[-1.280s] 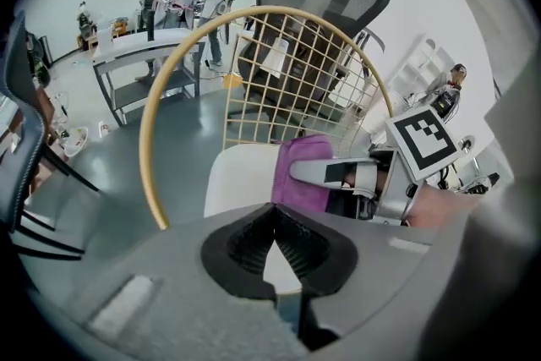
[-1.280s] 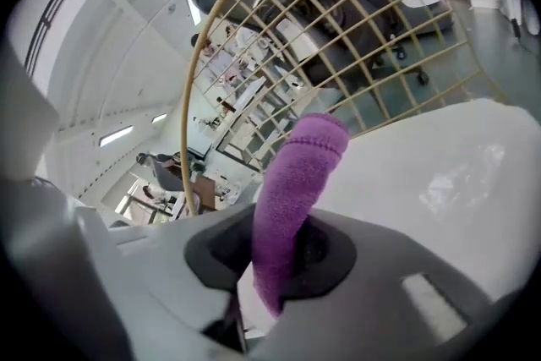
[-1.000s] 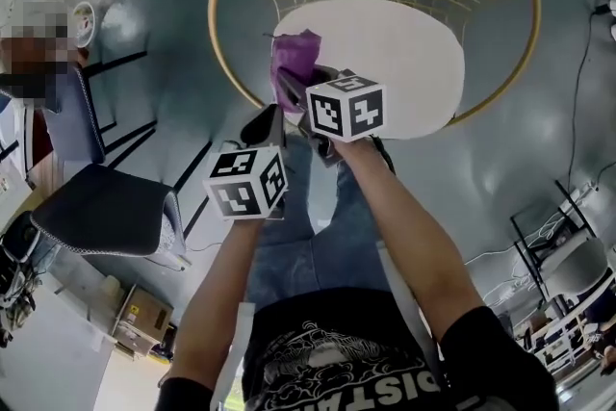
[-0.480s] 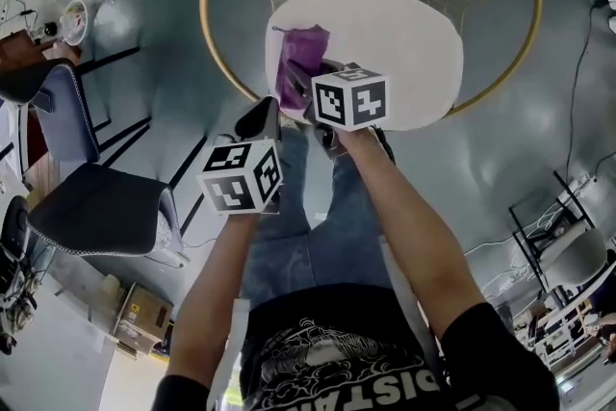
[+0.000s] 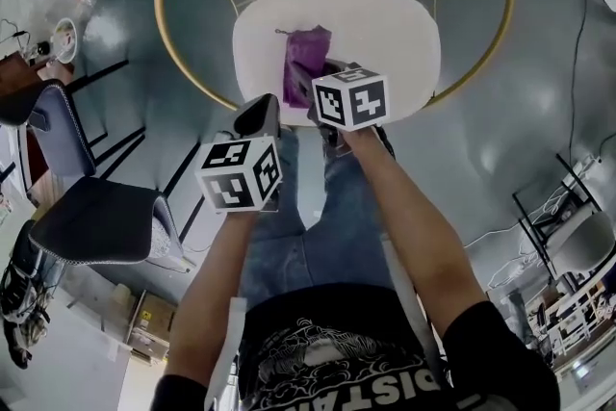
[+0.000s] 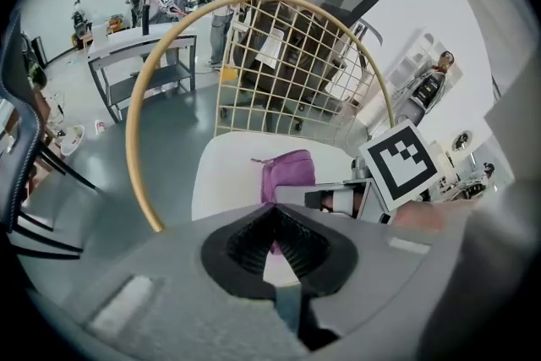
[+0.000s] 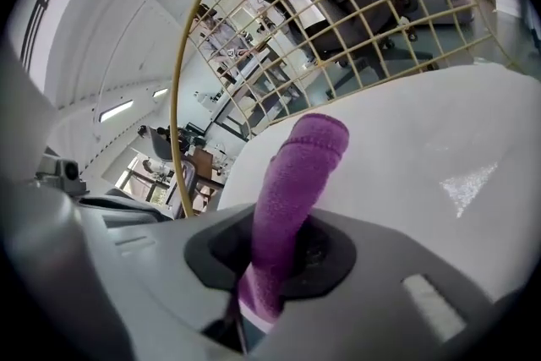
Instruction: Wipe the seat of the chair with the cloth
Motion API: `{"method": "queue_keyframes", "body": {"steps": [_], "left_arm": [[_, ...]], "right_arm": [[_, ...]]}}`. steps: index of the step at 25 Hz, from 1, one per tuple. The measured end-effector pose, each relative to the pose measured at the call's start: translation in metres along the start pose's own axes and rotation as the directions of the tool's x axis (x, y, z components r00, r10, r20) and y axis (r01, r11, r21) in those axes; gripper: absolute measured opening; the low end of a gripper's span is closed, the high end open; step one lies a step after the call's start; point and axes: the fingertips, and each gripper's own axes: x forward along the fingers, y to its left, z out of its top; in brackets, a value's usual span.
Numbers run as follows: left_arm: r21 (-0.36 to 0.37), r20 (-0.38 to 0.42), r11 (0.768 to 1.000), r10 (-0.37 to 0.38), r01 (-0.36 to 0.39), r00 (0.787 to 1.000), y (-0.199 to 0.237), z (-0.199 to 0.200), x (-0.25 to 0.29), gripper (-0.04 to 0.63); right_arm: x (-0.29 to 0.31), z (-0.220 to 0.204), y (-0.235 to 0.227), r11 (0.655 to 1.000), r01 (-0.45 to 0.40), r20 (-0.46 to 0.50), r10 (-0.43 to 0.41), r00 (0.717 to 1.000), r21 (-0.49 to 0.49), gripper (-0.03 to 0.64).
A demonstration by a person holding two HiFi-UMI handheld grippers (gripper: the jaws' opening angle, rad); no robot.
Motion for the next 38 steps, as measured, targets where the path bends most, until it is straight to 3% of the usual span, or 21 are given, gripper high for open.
{"method": "queue_keyframes", "body": {"steps": [16, 27, 34, 38], "left_arm": [[0.074, -0.045, 0.996, -0.053, 0.056, 0.998, -0.053, 0.0, 0.035, -0.006], [0.128, -0.082, 0.986, -0.095, 0.105, 0.992, -0.101, -0.003, 0.059, -0.006], [0.129, -0.081, 0.986, -0.099, 0.109, 0.992, -0.109, 0.004, 0.059, -0.006], [0.134, -0.079, 0.986, -0.087, 0.097, 0.993, -0.106, 0.0, 0.057, -0.006]], "right_arm": [[-0.073, -0.005, -0.094, 0.981, 0.193, 0.012, -0.194, 0.981, 0.027, 0.06], [-0.147, -0.008, -0.154, 0.93, 0.366, -0.016, -0.366, 0.931, 0.022, 0.06], [-0.169, -0.005, -0.162, 0.885, 0.461, -0.067, -0.465, 0.883, -0.063, 0.06], [-0.17, 0.0, -0.149, 0.895, 0.435, -0.006, -0.438, 0.899, -0.096, 0.06]]}}
